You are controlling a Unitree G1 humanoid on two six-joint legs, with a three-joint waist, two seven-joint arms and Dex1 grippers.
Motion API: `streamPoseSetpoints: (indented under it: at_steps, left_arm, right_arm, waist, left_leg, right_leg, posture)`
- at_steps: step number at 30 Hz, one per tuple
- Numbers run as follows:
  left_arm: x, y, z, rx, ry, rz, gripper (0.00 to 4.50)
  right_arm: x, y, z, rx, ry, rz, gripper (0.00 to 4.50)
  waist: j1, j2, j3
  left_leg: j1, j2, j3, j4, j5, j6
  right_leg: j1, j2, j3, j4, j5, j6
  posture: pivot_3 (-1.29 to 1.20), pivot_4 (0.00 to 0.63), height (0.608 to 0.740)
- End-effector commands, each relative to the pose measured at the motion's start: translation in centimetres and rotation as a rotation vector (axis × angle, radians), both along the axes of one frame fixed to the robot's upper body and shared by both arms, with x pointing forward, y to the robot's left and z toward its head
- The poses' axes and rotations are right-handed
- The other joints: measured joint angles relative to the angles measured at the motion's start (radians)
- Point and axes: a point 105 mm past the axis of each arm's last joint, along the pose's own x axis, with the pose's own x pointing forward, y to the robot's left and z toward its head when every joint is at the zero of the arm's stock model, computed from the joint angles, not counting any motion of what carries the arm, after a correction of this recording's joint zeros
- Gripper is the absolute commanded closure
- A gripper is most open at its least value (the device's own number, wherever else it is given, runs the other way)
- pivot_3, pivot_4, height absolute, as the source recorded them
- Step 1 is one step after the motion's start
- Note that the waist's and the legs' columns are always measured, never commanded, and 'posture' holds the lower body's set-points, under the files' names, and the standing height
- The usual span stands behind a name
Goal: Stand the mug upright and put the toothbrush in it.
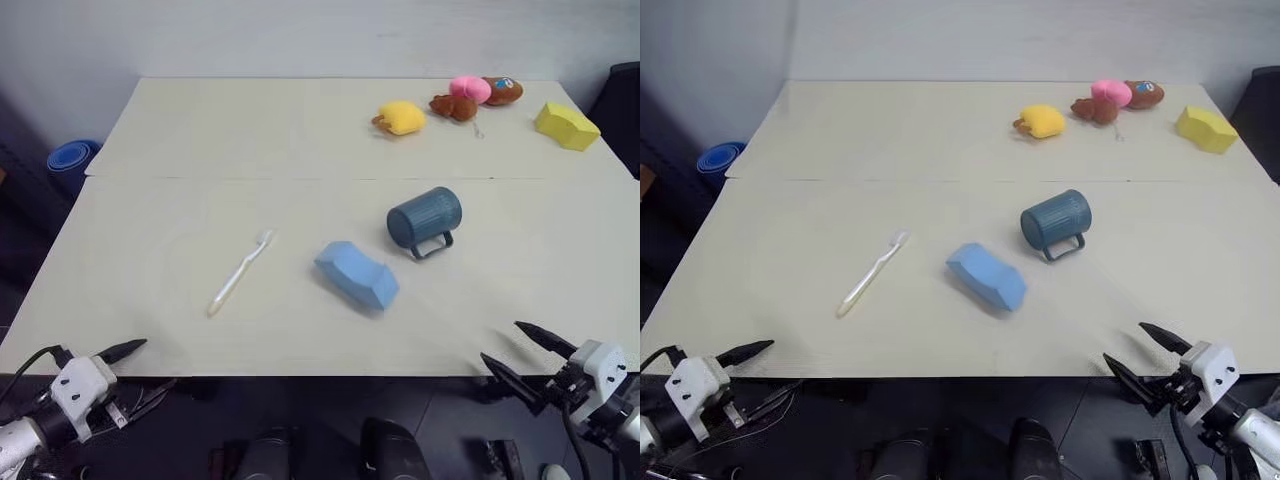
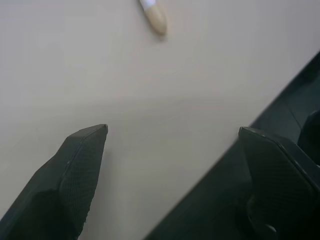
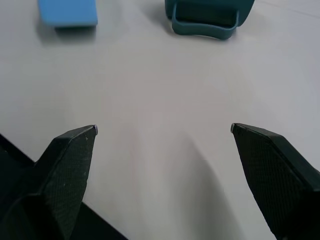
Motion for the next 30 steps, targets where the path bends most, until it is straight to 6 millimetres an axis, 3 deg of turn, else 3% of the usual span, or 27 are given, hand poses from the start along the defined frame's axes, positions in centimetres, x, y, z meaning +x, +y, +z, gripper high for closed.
streamPoseSetpoints:
  at_steps: [1, 3, 5, 9, 13, 16, 20, 22, 30]
  left_arm:
    - [0.5, -1.5, 1.1, -0.038, -0.029, -0.059, 0.04]
    - [0.8, -3.1, 2.0, -0.159, 0.014, -0.12, 0.04]
    - [0.6, -4.7, 2.7, -0.212, 0.063, -0.209, 0.04]
    - [1.3, -7.3, 3.7, -0.164, 0.053, -0.33, 0.04]
    - [1.6, -9.3, 4.6, -0.234, 0.043, -0.385, 0.04]
    - [1.3, -10.2, 4.1, -0.239, 0.072, -0.415, 0.04]
    - [1.5, -10.5, 4.2, -0.244, 0.056, -0.404, 0.04]
    - [1.8, -10.3, 4.3, -0.246, 0.048, -0.394, 0.04]
    - [2.8, -10.2, 4.4, -0.243, 0.012, -0.369, 0.0]
  right_arm:
    - [0.4, 2.8, 2.1, 0.016, -0.017, 0.154, 0.0]
    - [0.9, 5.5, 3.1, -0.018, 0.023, 0.269, 0.0]
    - [2.3, 7.2, 4.0, -0.025, 0.058, 0.278, 0.0]
    - [5.4, 11.1, 5.9, -0.04, 0.092, 0.285, 0.0]
    - [7.9, 13.4, 6.6, -0.09, 0.14, 0.247, 0.0]
    - [9.2, 15.5, 6.1, -0.122, 0.235, 0.298, 0.0]
    - [10.1, 16.4, 5.2, -0.209, 0.271, 0.327, 0.0]
    - [9.7, 17.3, 4.4, -0.189, 0.354, 0.385, 0.0]
    - [9.6, 18.6, 3.6, -0.128, 0.395, 0.416, 1.79]
  waist:
    - [-0.002, 0.0, 0.0]
    - [-0.003, 0.0, 0.0]
    - [-0.002, -0.001, 0.0]
    - [-0.001, 0.0, 0.0]
    - [0.003, 0.0, 0.0]
    - [-0.002, 0.0, 0.0]
    - [-0.003, -0.001, 0.0]
    - [-0.002, -0.001, 0.0]
    - [-0.003, -0.003, -0.002]
  left_leg:
    - [0.0, 0.0, 0.0, 0.0, 0.0, 0.0]
    - [0.0, 0.001, 0.0, 0.0, 0.0, 0.0]
    - [0.001, 0.001, 0.0, 0.0, 0.0, -0.001]
    - [0.001, 0.001, 0.0, 0.001, 0.0, -0.001]
    - [-0.002, 0.0, -0.003, 0.001, 0.0, -0.001]
    - [-0.003, -0.001, -0.002, 0.001, -0.001, -0.001]
    - [-0.003, 0.0, 0.0, 0.001, -0.001, -0.001]
    - [-0.003, 0.0, 0.004, 0.002, -0.001, -0.002]
    - [-0.002, 0.001, 0.006, 0.004, 0.0, -0.002]
  right_leg:
    - [0.0, 0.0, 0.0, 0.0, 0.0, 0.0]
    - [-0.001, 0.001, 0.001, 0.001, 0.0, 0.0]
    - [-0.001, 0.001, 0.001, 0.001, 0.0, 0.0]
    - [-0.001, 0.001, 0.001, 0.002, 0.0, 0.0]
    - [-0.002, 0.001, 0.001, 0.002, 0.0, 0.0]
    - [-0.003, 0.001, 0.0, 0.002, 0.001, 0.001]
    - [-0.003, 0.002, 0.0, 0.002, 0.001, 0.001]
    - [-0.003, 0.002, 0.0, 0.003, 0.001, 0.001]
    - [-0.002, 0.003, 0.001, 0.003, 0.001, 0.001]
  posture:
    - [0.0, 0.15, 0.74]
    - [0.0, 0.15, 0.74]
    - [0.0, 0.15, 0.74]
    - [0.0, 0.15, 0.74]
    - [0.0, 0.15, 0.74]
    - [0.0, 0.15, 0.74]
    - [0.0, 0.15, 0.74]
    - [0.0, 0.15, 0.74]
    - [0.0, 0.15, 0.74]
